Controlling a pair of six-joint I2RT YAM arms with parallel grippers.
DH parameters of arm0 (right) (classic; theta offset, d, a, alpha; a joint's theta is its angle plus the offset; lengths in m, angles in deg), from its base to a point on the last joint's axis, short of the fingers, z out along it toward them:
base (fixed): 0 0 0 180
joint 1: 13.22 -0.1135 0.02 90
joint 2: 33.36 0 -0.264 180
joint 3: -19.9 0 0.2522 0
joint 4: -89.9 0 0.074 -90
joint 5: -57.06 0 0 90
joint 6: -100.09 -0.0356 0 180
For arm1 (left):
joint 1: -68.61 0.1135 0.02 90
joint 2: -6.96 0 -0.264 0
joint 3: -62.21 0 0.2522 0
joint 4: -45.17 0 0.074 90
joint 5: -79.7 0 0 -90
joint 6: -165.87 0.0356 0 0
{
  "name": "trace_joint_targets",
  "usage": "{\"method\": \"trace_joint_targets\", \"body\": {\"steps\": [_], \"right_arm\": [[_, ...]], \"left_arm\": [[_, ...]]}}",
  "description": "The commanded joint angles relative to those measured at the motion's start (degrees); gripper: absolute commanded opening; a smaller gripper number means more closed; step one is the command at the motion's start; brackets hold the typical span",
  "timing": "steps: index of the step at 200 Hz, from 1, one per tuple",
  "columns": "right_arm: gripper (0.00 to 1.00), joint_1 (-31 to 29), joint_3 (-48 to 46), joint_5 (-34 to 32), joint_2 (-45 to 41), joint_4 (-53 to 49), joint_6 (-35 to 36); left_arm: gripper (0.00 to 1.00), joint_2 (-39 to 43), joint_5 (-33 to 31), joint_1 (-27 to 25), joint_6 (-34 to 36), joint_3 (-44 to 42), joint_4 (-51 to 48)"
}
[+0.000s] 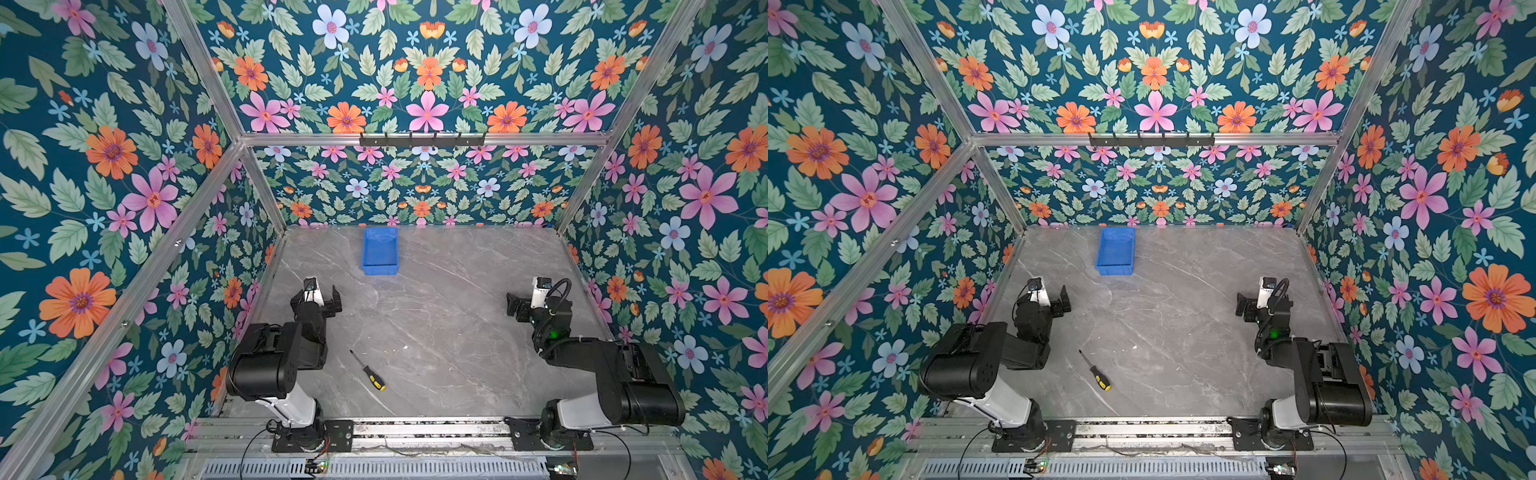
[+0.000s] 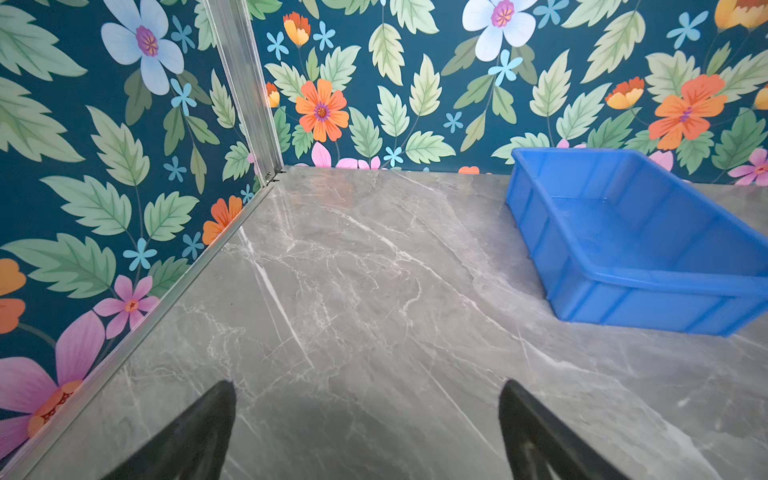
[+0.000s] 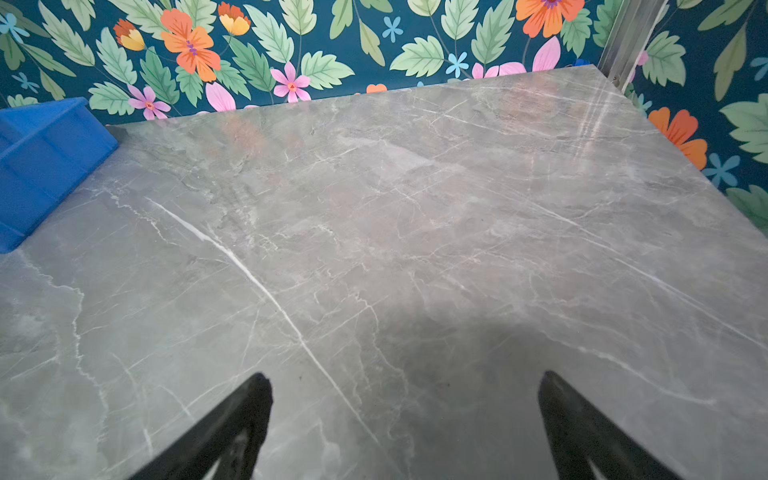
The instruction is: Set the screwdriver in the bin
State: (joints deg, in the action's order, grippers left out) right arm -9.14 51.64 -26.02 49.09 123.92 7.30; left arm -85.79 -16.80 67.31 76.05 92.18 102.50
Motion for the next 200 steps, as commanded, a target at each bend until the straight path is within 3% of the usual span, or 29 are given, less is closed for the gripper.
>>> {"method": "trace_joint_targets", "body": {"steps": [1,124,163,200], "right_arm": [[0.99,-0.03,0.13,-0.15,-0.09,1.78,-0.26],[0.99,-0.04,-0.09,-0.4,-0.24,2.11,-0.23],[0.99,-0.67,-0.41,1.7,-2.73,0.78,1.46],[0.99,-2.09,2.88,3.36,-11.39,-12.47,3.96]], "left_arm": [[1.0,0.09,0.09,0.04,-0.19,0.05,0.98],[1.0,0.78,0.88,-0.03,0.05,0.0,0.43],[1.0,9.75,-2.0,-1.52,0.88,3.83,-13.78],[1.0,21.74,-5.86,-6.35,-1.39,9.18,-33.87]]}}
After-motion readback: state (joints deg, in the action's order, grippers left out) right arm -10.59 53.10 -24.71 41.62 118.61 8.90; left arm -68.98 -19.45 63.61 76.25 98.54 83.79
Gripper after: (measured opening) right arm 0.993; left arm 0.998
